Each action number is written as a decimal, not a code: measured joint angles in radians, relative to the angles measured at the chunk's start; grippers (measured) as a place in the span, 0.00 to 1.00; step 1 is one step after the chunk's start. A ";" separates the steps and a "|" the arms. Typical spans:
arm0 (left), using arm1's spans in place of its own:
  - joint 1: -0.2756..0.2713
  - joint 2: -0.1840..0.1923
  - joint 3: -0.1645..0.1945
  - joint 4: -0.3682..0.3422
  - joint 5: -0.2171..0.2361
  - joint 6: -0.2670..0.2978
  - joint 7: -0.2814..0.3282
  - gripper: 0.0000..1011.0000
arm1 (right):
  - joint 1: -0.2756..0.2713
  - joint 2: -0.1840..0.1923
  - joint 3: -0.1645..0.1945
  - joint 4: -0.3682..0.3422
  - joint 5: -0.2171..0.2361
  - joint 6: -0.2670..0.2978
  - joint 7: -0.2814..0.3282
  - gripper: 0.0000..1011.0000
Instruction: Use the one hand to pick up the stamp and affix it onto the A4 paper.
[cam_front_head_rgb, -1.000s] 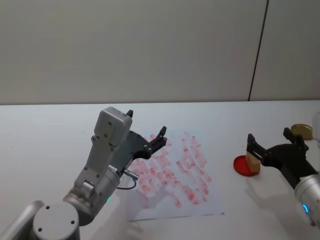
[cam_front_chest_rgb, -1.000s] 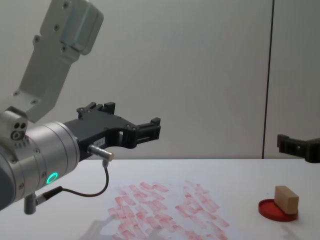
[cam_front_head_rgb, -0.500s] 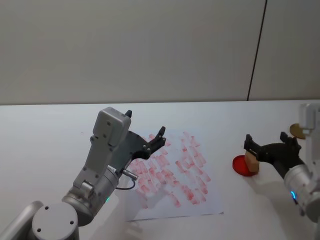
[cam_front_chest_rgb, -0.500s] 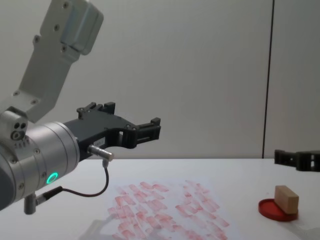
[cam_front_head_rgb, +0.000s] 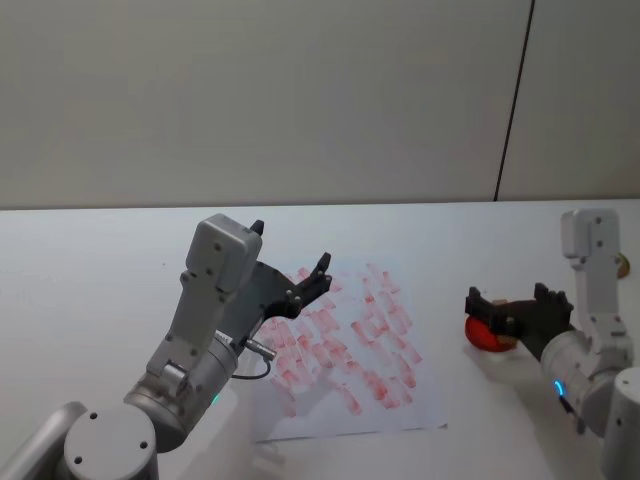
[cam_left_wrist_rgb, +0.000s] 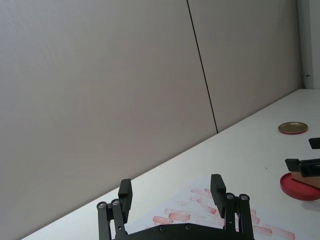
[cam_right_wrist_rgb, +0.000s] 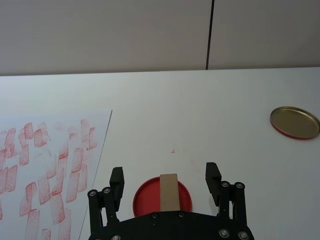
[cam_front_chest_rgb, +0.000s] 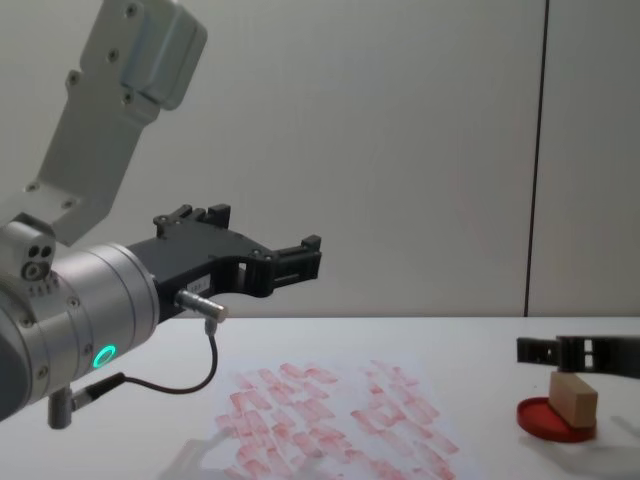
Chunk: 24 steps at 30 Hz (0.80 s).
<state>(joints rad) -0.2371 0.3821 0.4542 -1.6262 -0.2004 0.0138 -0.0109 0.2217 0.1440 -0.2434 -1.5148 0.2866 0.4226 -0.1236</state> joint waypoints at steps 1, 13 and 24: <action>0.000 0.000 0.000 0.000 0.000 0.000 0.000 0.98 | 0.001 -0.001 0.000 0.002 0.000 0.006 0.000 0.99; 0.000 0.000 0.000 0.000 0.000 0.000 0.000 0.98 | 0.008 -0.016 -0.004 0.021 -0.001 0.068 -0.010 0.77; 0.000 0.000 0.000 0.000 0.000 0.000 0.000 0.98 | 0.016 -0.024 -0.003 0.037 -0.014 0.095 -0.014 0.41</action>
<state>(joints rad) -0.2371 0.3821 0.4542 -1.6262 -0.2004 0.0139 -0.0109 0.2382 0.1197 -0.2461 -1.4775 0.2721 0.5180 -0.1375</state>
